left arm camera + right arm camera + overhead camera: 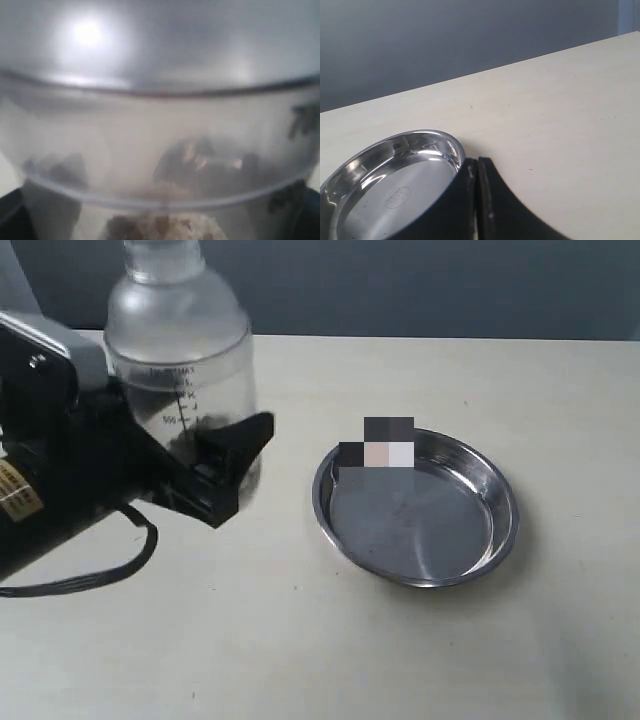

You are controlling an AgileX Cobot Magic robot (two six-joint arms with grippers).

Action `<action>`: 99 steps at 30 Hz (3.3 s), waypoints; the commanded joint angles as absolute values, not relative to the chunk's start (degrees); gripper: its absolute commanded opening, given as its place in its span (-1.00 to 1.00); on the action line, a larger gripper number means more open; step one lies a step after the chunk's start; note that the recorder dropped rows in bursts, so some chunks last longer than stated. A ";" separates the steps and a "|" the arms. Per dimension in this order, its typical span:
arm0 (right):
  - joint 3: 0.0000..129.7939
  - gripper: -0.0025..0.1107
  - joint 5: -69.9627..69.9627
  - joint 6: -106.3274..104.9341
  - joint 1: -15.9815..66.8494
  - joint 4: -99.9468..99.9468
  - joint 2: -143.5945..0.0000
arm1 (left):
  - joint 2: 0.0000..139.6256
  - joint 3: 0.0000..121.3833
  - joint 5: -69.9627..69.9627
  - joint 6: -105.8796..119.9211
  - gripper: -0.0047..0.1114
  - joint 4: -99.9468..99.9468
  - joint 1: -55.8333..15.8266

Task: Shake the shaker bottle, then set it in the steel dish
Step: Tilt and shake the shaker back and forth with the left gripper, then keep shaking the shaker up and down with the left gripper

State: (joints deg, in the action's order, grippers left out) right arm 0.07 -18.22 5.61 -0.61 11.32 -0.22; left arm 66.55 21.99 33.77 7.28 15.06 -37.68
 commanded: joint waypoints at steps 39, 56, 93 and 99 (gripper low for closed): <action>0.00 -0.97 -17.65 5.25 -0.51 11.50 0.00 | 68.74 27.16 37.71 22.34 -0.92 29.81 -41.19; 0.00 -0.97 -17.65 5.25 -0.51 11.50 0.00 | 69.34 23.97 31.39 28.40 -0.92 39.92 -35.70; 0.00 -0.97 -17.65 5.25 -0.51 11.50 0.00 | 46.00 23.88 22.64 45.62 -0.92 59.67 -34.39; 0.00 -0.97 -17.65 5.25 -0.51 11.50 0.00 | 46.00 23.88 21.45 48.53 -0.92 59.67 -34.39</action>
